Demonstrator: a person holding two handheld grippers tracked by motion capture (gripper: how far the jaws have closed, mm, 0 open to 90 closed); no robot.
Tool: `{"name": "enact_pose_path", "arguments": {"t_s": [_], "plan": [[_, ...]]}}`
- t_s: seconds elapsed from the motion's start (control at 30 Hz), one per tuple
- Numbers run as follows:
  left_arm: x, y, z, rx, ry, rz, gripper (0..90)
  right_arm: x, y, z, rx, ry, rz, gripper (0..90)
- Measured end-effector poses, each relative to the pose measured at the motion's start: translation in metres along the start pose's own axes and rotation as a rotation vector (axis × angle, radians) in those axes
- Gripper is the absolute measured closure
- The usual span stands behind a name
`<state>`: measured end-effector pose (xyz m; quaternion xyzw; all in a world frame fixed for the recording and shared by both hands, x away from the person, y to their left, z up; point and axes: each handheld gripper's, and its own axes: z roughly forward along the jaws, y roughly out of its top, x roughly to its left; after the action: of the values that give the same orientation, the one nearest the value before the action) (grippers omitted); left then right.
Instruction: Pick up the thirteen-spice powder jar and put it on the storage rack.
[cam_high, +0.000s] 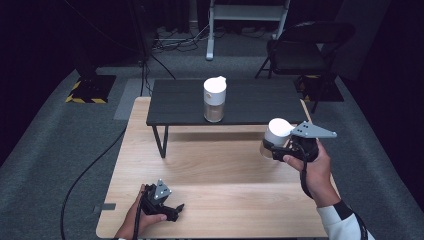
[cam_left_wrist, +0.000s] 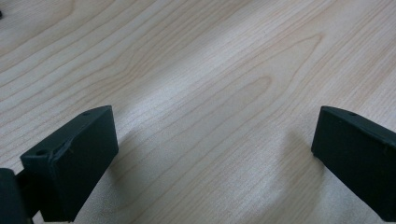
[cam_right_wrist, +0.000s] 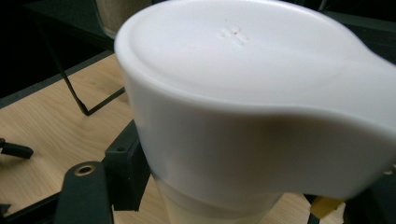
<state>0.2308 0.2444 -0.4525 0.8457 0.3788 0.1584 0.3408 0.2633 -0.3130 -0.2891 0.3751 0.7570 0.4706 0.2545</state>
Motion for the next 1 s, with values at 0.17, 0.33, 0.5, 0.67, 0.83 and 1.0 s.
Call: {"name": "enact_pose_path", "arguments": {"t_s": [0.17, 0.33, 0.5, 0.67, 0.83, 1.0], "plan": [[0.000, 0.000, 0.000, 0.000, 0.000, 0.000, 0.3, 0.003, 0.013, 0.001, -0.002, -0.007, -0.004, 29.8], [0.000, 0.000, 0.000, 0.000, 0.000, 0.000, 0.3, 0.005, 0.030, 0.003, -0.002, -0.030, 0.022, 29.8], [0.000, 0.000, 0.000, 0.000, 0.000, 0.000, 0.3, 0.006, 0.040, 0.005, -0.030, -0.037, 0.022, 29.8], [0.000, 0.000, 0.000, 0.000, 0.000, 0.000, 0.3, 0.010, 0.049, 0.007, -0.047, -0.053, 0.013, 29.8], [0.000, 0.000, 0.000, 0.000, 0.000, 0.000, 0.3, 0.012, 0.057, 0.010, -0.054, -0.068, 0.000, 29.8], [0.000, 0.000, 0.000, 0.000, 0.000, 0.000, 0.4, 0.009, 0.061, 0.014, -0.085, -0.070, -0.009, 29.8]]}}
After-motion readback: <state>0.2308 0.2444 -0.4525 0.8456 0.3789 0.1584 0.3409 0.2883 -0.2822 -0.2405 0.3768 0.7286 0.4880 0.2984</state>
